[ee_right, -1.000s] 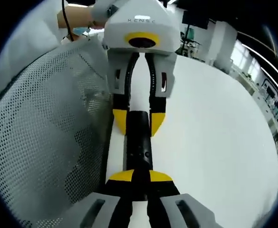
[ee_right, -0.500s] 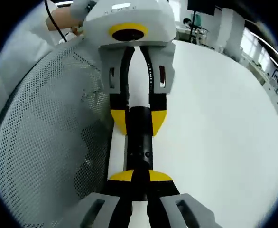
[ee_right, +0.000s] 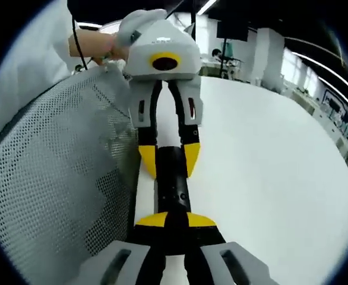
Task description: Press the specified remote control buttons in sequence, fully releasing each button before pressing the next.
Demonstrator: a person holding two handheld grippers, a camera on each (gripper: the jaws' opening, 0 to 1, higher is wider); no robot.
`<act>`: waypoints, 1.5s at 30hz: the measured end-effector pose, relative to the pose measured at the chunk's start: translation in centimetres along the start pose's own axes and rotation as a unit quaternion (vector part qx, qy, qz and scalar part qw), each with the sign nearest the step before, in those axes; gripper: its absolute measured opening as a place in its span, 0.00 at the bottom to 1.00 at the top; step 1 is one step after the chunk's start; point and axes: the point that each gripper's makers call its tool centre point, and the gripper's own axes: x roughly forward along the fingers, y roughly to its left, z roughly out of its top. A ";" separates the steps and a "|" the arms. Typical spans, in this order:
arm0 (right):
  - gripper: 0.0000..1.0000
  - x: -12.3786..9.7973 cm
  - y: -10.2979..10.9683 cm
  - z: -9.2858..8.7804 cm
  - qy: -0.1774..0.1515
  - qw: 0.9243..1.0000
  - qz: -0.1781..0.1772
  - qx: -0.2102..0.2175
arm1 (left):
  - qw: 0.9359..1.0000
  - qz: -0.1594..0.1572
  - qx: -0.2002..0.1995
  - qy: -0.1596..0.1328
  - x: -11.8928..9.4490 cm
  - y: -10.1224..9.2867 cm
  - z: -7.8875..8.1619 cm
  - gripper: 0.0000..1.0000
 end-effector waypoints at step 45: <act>0.02 0.6 -0.1 0.7 0.090 0.985 -0.051 0.139 | 1.000 0.005 -0.002 -0.006 0.2 0.0 0.1 0.23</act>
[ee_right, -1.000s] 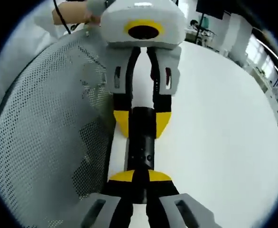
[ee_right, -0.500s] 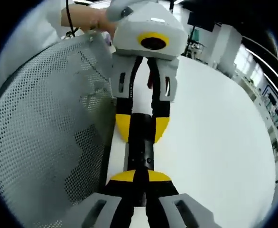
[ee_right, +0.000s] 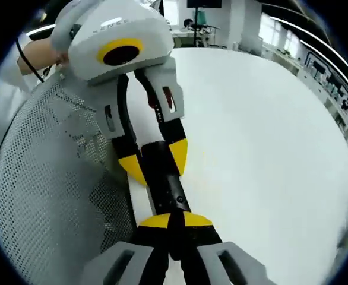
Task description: Press the specified remote control buttons in sequence, fully releasing each button before pressing the next.
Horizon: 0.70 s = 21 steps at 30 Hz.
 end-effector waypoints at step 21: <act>0.00 0.1 0.7 0.1 -0.002 0.975 -0.017 -0.223 | 0.999 0.007 -0.015 0.036 0.1 0.1 0.0 0.23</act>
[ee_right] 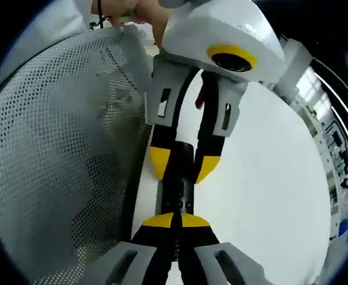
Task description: Press the specified remote control buttons in sequence, fully releasing each button before pressing the next.
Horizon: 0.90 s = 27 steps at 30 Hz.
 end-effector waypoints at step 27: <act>0.00 -0.5 -0.2 -0.8 0.020 0.990 0.078 0.113 | 1.000 0.003 -0.005 -0.010 0.0 0.0 0.1 0.23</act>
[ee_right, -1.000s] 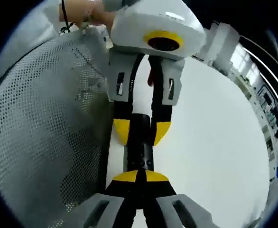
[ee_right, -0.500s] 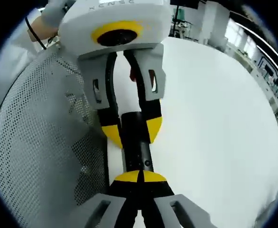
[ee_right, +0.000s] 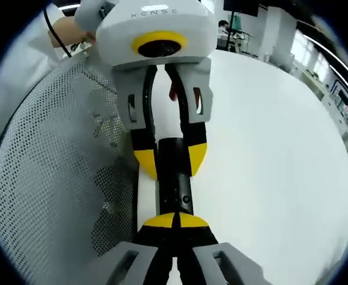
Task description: Press the specified remote control buttons in sequence, fully releasing each button before pressing the next.
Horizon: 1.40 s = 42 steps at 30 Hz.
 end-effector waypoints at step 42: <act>0.00 -0.4 -0.2 -0.9 -0.007 0.998 -0.057 0.031 | 1.000 -0.010 0.007 0.003 -0.1 0.0 -0.1 0.23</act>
